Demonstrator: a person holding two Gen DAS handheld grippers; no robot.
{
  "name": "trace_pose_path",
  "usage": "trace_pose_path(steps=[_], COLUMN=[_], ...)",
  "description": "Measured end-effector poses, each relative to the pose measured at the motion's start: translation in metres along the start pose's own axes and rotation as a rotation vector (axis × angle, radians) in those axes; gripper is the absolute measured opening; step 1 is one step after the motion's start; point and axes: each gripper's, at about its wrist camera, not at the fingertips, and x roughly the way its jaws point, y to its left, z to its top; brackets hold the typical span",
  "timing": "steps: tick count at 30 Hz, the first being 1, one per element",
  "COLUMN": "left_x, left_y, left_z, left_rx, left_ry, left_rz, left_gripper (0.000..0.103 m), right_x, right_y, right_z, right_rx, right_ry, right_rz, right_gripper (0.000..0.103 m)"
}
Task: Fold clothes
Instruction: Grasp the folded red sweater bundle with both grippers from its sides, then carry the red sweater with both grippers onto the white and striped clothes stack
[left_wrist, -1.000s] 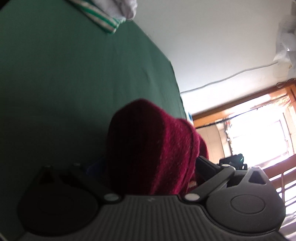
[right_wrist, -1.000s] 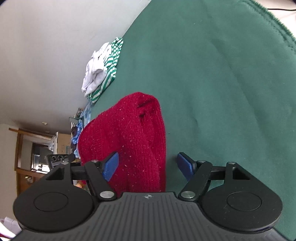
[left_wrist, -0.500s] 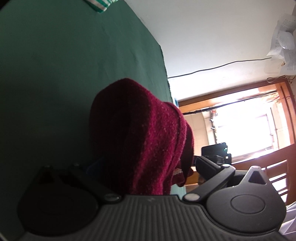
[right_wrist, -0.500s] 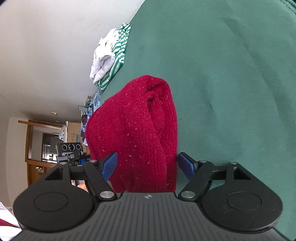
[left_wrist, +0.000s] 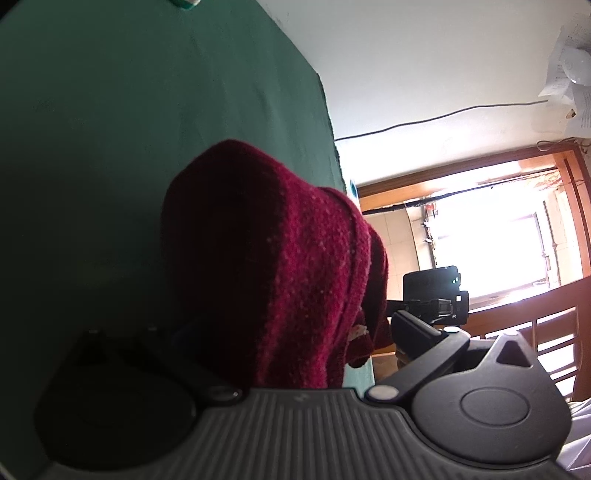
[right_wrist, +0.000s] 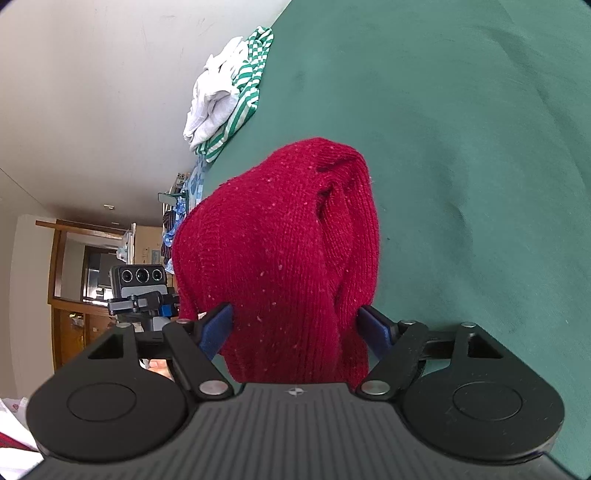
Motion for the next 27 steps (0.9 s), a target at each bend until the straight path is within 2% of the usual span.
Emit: trace_pose_path(steps=[4,9,12,16,19,20,21,22,23,27], left_x=[-0.002,-0.003,0.005,-0.006,-0.011,-0.013,-0.015,-0.016,-0.017,-0.015], left_y=[0.004,0.003,0.003,0.010,0.011,0.011,0.011,0.011,0.010,-0.002], left_z=[-0.004,-0.009,-0.008,-0.008,-0.009,-0.010,-0.012,-0.014,-0.017,-0.032], left_rx=[-0.014,0.001,0.003,-0.019,-0.010,-0.006,0.000,0.007,0.020,0.088], left_ry=[-0.002,-0.008,-0.013,-0.020,-0.016,-0.017,-0.029,-0.042,-0.057,-0.111], left_rz=[-0.027,-0.024,-0.026,-0.047,-0.046,-0.046,-0.046,-0.046,-0.036,0.021], left_gripper=[0.102,0.102,0.102,0.102,0.102,0.102,0.102,0.102,0.102,0.099], right_x=[0.003,0.011,0.009,0.002,0.001,0.002,0.002,0.004,0.006,0.007], right_y=[0.004,0.013,0.011,0.001,0.001,0.002,0.003,0.004,0.004,0.004], right_z=[0.001,0.000,-0.002,-0.002,-0.002,-0.002,-0.003,-0.004,-0.006,-0.015], right_rx=[-0.022,-0.078,-0.084,-0.022,0.004,-0.004,-0.013,-0.025,-0.026,-0.037], right_ry=[0.005,0.021,0.011,-0.032,-0.040,-0.040,-0.042,-0.046,-0.054,-0.094], right_rz=[0.000,0.002,0.017,0.072,0.082,0.073,0.060,0.029,0.010,0.008], right_gripper=[0.083,0.091,0.090,0.088,0.088,0.086,0.079,0.064,0.060,0.055])
